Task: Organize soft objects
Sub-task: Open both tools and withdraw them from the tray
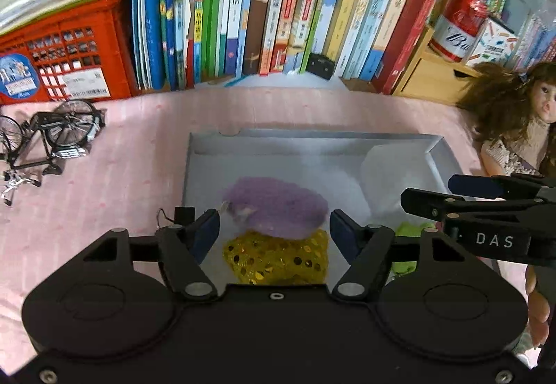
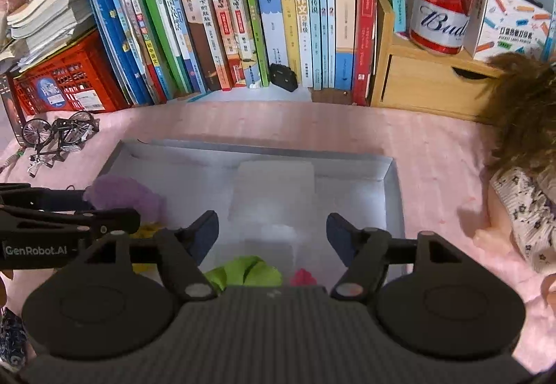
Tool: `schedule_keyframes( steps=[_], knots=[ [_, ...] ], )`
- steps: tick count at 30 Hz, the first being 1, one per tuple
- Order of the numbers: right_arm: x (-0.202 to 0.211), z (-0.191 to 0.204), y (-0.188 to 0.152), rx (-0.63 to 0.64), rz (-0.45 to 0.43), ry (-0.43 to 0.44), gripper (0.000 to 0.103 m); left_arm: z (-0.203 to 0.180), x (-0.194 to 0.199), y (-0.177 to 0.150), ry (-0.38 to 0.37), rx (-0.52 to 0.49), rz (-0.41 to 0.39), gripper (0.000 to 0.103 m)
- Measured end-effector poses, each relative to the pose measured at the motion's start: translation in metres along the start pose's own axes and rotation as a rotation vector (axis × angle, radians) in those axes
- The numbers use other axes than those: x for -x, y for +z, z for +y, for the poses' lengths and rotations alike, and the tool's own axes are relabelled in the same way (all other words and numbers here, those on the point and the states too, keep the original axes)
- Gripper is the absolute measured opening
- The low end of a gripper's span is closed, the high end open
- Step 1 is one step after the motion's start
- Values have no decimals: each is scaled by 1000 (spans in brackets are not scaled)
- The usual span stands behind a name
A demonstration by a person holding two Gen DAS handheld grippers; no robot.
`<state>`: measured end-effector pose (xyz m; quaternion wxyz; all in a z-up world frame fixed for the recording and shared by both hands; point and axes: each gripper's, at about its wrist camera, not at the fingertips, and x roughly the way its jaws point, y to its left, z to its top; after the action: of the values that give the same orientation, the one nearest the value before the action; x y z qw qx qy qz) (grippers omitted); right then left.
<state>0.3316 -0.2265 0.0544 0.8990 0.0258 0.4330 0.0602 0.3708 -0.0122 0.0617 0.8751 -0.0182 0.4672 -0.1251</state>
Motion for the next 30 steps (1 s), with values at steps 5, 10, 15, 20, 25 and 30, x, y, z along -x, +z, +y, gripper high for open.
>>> schedule_keyframes(
  steps=[5,10,15,20,25,30],
  knots=[
    [23,7,-3,33,-32,-9,83,-9,27,-7,18,-33,-41,74],
    [54,13,-9,50,-77,1,84,-16,59,-19,6,-47,-80,76],
    [88,14,-25,70,-145,2,87,-22,96,-39,3,-75,-133,80],
    [122,13,-51,96,-222,-1,89,-26,129,-67,-18,-103,-180,81],
    [154,14,-84,130,-302,-3,92,-30,158,-103,-36,-123,-232,85],
    [189,17,-121,188,-412,-10,103,-30,180,-142,-64,-145,-259,86]
  ],
)
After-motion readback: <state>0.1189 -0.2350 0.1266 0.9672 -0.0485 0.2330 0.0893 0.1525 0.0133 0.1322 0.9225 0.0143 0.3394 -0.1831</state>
